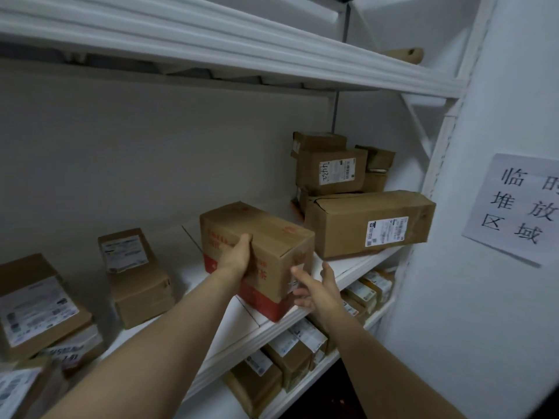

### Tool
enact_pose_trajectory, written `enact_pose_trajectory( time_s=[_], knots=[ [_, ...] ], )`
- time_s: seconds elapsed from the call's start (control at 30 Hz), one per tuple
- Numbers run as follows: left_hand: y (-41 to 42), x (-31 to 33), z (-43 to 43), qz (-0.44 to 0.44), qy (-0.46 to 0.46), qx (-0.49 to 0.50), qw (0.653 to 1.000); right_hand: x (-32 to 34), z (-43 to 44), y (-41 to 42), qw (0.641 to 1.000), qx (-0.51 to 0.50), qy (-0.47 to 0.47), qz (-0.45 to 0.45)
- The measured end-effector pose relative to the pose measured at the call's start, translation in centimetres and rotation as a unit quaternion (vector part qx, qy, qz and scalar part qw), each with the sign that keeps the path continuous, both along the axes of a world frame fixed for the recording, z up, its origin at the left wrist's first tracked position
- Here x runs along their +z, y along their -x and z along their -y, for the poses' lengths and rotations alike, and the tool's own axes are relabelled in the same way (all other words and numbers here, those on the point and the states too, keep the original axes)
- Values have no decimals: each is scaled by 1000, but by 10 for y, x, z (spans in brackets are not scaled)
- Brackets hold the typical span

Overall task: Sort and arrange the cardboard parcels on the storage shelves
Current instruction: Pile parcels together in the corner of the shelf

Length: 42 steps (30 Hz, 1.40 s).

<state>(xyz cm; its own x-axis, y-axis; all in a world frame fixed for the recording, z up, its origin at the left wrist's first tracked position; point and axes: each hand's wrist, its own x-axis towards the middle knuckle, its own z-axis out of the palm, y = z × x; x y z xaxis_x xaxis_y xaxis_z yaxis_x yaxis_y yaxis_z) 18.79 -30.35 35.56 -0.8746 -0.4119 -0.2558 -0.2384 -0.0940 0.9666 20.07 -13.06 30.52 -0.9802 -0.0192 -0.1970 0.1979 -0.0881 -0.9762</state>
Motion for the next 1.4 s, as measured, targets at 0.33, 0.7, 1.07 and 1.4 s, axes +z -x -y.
enact_pose_trajectory(
  time_s=[0.33, 0.7, 1.07, 1.4],
  knots=[
    [31, -5, -5, 27, -13, -29, 999, 0, -1, 70, 985, 138, -80, -69],
    [-5, 29, 11, -43, 36, -21, 998, 34, 37, 50, 991, 128, 40, -22],
    [-55, 57, 1, -120, 20, -48, 991, 68, 34, 6, 992, 53, 99, -63],
    [-84, 22, 8, -30, -26, -93, 995, 69, 30, -21, 984, -155, -45, -78]
  ],
)
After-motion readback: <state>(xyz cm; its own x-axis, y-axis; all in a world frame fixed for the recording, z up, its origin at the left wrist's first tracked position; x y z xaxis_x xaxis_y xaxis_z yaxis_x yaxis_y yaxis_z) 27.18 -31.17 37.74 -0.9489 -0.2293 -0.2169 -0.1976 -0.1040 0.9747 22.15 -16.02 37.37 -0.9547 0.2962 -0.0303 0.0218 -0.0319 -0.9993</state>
